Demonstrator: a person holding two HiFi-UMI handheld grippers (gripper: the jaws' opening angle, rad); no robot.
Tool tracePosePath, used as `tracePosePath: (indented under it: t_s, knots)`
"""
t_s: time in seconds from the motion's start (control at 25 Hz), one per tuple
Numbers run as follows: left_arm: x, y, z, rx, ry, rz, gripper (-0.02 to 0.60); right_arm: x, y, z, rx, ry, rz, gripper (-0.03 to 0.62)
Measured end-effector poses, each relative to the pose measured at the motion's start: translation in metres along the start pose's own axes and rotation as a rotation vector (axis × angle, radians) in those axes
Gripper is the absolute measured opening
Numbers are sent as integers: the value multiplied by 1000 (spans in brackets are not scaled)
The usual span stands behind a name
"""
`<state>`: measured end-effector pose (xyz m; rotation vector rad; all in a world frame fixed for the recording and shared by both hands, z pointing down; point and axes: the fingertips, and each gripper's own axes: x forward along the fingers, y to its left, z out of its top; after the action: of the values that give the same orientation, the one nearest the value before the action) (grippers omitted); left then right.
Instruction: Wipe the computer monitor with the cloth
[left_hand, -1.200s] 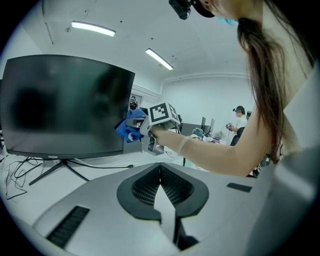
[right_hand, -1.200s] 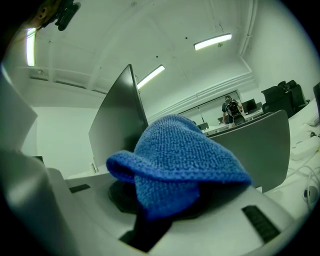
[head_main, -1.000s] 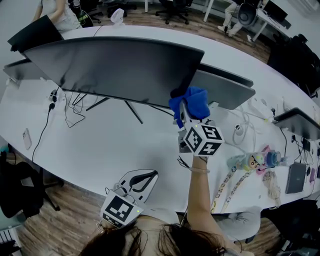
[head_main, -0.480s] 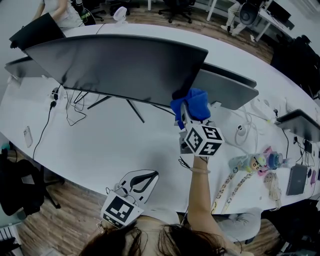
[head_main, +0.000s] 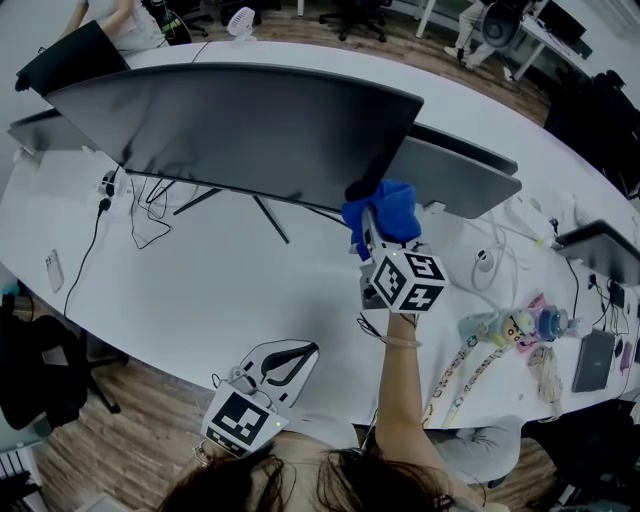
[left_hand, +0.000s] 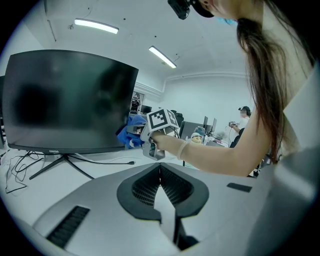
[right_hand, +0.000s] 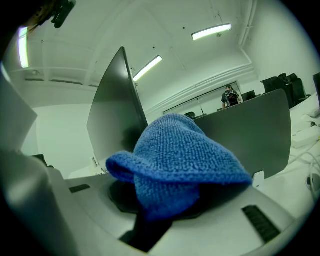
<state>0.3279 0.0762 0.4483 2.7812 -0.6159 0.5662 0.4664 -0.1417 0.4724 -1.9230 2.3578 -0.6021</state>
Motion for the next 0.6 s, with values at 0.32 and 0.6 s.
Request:
tracePosePath:
  t_s: [0.32,0.6]
  knots:
    - [1,-1,-6,-28,20,-2,9,4,-6,-16,8,36,-11,97]
    - [2,-1,-10,-59,16,-7,9,10,-11,-33,13,77,-24,97]
